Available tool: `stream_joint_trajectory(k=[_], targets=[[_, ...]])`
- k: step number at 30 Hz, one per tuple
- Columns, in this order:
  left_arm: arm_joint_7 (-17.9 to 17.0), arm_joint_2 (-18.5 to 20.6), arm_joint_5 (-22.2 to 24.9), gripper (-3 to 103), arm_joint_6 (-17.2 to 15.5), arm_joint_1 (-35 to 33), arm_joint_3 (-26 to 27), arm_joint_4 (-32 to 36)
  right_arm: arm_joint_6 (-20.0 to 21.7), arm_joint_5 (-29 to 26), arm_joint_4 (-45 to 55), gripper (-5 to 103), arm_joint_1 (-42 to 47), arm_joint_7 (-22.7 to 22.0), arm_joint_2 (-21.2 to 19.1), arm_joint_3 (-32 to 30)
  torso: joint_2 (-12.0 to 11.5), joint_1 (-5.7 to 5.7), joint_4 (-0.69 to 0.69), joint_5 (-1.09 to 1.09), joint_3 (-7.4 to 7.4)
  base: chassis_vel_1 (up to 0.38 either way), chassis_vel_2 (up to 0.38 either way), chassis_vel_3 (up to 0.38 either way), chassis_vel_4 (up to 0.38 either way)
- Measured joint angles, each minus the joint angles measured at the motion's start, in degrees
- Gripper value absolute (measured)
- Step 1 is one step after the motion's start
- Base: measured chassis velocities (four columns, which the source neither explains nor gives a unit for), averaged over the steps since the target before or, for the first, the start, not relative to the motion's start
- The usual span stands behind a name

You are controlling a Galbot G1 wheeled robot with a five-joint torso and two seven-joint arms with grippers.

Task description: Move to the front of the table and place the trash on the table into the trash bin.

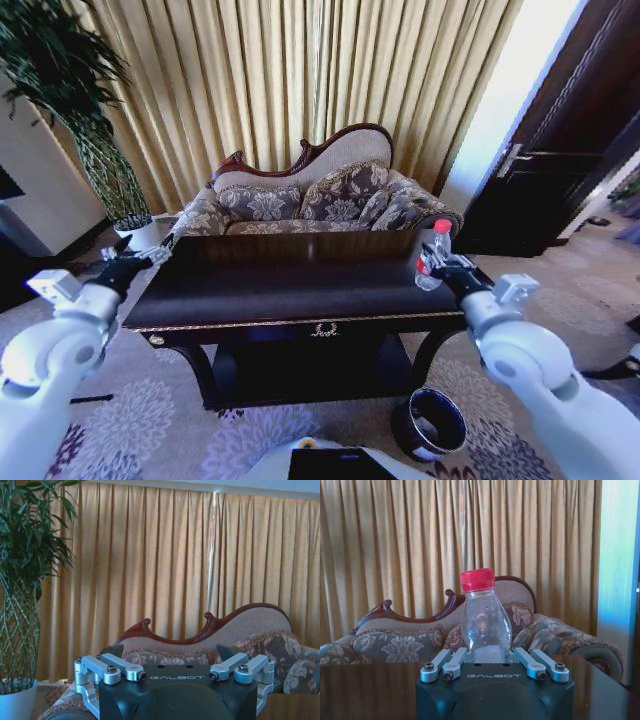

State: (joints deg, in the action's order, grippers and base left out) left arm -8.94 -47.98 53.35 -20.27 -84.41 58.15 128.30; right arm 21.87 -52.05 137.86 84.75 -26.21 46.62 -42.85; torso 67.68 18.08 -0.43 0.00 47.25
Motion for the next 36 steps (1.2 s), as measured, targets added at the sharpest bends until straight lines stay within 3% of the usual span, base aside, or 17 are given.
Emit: stream_joint_trajectory(k=[12, 36], targets=[[-1.13, -0.81, 0.64, 100, -2.15, -4.88, 3.95, 4.09, -0.38, 2.36, 3.45, 28, 3.71, 1.21, 2.95, -0.66, -0.01, 0.02, 0.01, 0.0, 0.01, 0.007, -0.006, -0.009, 0.008], [-0.96, -2.09, 0.31, 100, -2.59, -6.15, 3.35, 5.36, -1.81, 3.76, 4.08, 26, 5.7, 1.63, 4.9, -1.28, -0.01, 0.0, 0.0, -0.01, 0.0, 0.137, -0.134, -0.132, 0.137]])
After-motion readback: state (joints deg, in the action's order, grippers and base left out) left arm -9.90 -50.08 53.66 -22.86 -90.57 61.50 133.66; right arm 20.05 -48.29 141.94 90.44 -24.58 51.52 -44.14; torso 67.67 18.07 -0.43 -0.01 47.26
